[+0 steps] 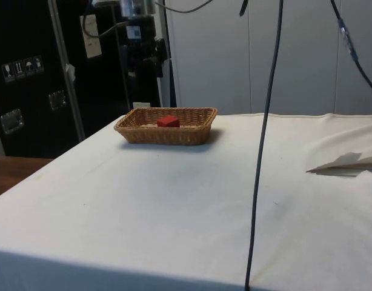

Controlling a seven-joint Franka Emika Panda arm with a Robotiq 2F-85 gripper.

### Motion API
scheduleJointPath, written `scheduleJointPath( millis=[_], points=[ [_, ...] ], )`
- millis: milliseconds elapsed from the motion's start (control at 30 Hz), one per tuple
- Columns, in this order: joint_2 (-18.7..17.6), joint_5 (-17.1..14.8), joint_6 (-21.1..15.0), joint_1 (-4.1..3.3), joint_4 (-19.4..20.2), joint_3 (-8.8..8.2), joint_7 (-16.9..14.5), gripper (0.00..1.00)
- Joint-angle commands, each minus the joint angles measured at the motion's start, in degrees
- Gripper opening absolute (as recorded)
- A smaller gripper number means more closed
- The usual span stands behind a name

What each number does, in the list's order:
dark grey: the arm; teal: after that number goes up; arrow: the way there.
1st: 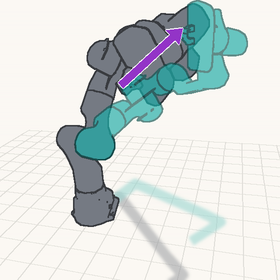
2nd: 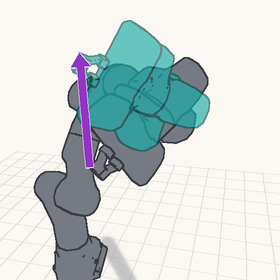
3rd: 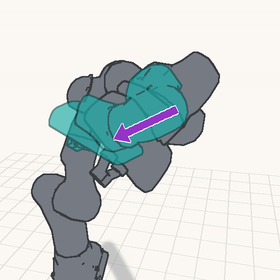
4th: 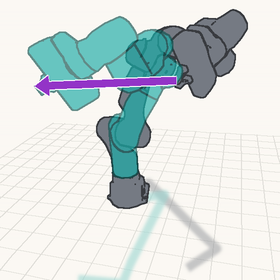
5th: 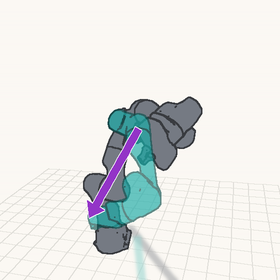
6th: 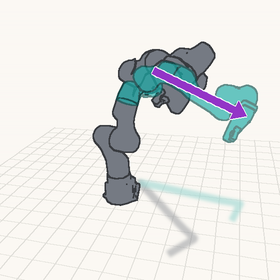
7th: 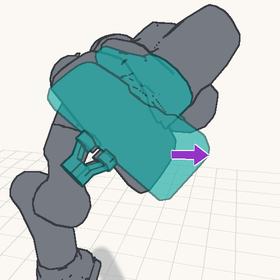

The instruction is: Pick up the cube and place it into the basket.

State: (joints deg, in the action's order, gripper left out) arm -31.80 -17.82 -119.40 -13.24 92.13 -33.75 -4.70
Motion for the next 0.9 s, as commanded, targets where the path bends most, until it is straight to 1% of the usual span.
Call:
scheduleJointPath(
  millis=[0,33,167,233,267,300,400,533,567,600,867],
  points=[
    [0.0,0.0,0.0,-0.06,0.0,0.11,-0.11,1.0],
    [0.46,0.23,0.06,-0.4,0.4,0.17,-0.34,1.0],
    [0.52,0.23,0.11,-0.69,0.4,0.57,-0.92,1.0],
    [0.57,0.23,0.17,-0.8,0.4,0.92,-1.38,1.0],
    [0.11,0.0,0.11,-0.52,0.0,0.97,-1.26,1.0],
    [0.57,0.23,0.17,-0.86,0.4,1.03,-1.49,1.0],
    [0.57,0.23,0.23,-1.09,0.34,1.43,-2.06,1.0],
    [0.57,0.23,0.29,-1.32,0.34,1.89,-2.58,1.0],
    [0.17,0.0,0.11,-0.97,0.0,1.83,-2.46,1.0],
    [0.63,0.23,0.29,-1.38,0.34,1.95,-2.75,1.0],
    [0.69,0.34,0.29,-1.66,0.34,3.21,-3.9,1.0]
  ],
)
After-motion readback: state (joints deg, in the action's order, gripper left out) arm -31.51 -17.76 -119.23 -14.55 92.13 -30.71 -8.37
